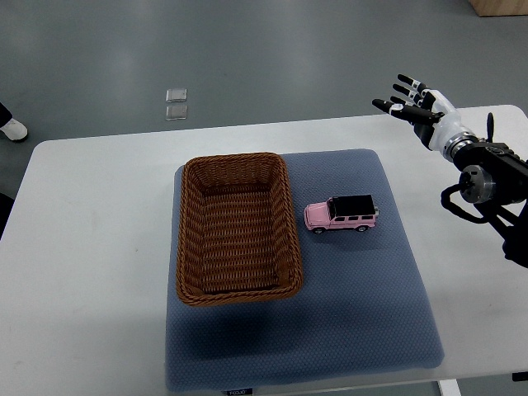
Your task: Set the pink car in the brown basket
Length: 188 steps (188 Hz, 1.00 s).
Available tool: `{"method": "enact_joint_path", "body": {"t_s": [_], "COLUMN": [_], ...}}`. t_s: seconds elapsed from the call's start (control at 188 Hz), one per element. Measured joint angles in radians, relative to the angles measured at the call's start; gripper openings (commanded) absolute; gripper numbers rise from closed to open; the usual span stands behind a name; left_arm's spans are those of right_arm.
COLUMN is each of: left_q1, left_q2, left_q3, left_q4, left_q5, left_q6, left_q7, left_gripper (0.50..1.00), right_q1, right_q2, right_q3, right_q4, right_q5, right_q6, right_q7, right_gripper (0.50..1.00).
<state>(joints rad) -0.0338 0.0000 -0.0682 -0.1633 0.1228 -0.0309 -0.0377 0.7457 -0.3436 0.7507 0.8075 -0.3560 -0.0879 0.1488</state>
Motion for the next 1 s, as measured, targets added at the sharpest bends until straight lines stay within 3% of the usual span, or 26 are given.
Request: {"method": "enact_joint_path", "body": {"t_s": [0.404,0.654,0.999], "left_q1": [0.001,0.002,0.002], "left_q2": [0.000,0.000,0.000], "left_q3": [-0.007,-0.007,-0.007], "left_q4": [0.003,0.001,0.002], "left_q5": [0.001,0.000,0.000], "left_q6": [0.000,0.000,0.000], "left_q7": [-0.001,-0.001,-0.001], "left_gripper": [1.000,1.000,1.000], "right_q1": [0.000,0.003,0.015], "right_q2": [-0.006,-0.042,-0.143], "right_q3": [-0.017,-0.022,-0.040], "right_q4": [0.003,0.014,0.113], "right_q5": [-0.007,-0.051,-0.451], "right_q6": [0.015,0.140,0.287], "right_q7": [0.000,0.000,0.000], "right_gripper": [0.926,0.926,0.926]}}
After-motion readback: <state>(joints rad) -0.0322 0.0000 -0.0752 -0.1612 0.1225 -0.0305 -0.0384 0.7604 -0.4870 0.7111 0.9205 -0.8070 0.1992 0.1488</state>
